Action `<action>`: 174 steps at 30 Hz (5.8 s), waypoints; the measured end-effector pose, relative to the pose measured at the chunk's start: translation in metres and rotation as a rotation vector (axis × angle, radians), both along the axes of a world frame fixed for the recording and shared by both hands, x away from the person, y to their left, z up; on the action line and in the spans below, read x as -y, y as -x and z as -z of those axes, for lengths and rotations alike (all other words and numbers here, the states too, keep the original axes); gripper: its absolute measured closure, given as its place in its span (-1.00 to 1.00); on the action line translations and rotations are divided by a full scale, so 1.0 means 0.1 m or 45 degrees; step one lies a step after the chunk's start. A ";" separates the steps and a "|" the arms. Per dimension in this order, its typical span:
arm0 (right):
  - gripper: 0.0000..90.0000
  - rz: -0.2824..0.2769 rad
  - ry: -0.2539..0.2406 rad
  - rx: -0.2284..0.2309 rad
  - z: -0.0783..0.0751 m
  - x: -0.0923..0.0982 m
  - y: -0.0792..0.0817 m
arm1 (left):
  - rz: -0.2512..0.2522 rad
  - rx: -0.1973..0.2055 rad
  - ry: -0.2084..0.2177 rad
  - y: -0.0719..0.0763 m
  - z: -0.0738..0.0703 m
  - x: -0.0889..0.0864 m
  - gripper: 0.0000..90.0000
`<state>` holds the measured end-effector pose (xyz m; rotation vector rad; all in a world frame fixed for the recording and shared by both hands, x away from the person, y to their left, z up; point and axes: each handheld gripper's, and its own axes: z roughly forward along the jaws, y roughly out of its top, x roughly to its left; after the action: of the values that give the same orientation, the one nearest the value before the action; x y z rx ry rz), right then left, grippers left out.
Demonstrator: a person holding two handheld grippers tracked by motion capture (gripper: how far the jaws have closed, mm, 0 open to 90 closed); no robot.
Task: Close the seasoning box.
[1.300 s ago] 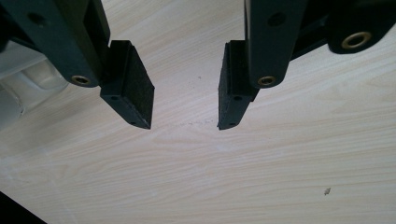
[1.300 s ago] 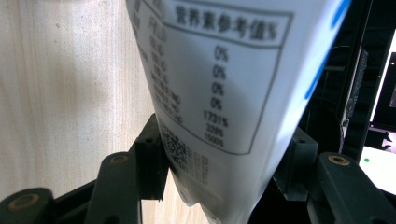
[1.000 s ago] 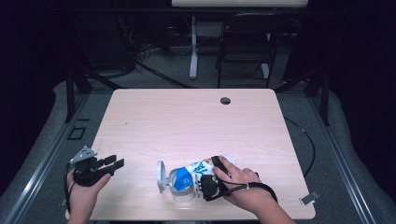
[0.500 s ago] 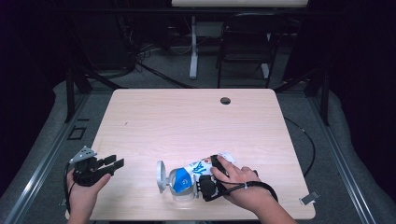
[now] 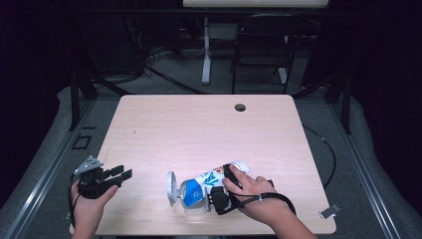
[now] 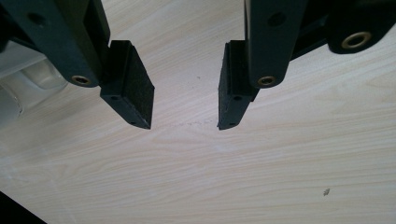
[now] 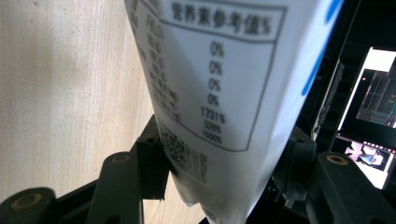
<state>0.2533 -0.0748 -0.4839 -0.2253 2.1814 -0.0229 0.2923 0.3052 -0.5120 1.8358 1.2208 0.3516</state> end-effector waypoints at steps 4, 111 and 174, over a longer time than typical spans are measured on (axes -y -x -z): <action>0.05 -0.008 0.006 0.009 0.00 -0.01 0.00 | 0.001 0.000 -0.005 0.00 0.00 -0.01 0.26; 0.08 -0.049 0.131 0.090 -0.03 -0.04 0.00 | -0.020 -0.003 0.009 -0.01 0.02 -0.04 0.25; 0.11 -0.069 0.201 0.131 -0.03 -0.07 0.02 | -0.021 -0.015 0.007 -0.02 0.04 -0.05 0.25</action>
<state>0.2513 -0.0678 -0.4808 -0.3649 2.0718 -0.1729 0.2939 0.3102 -0.5160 1.8266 1.2445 0.3472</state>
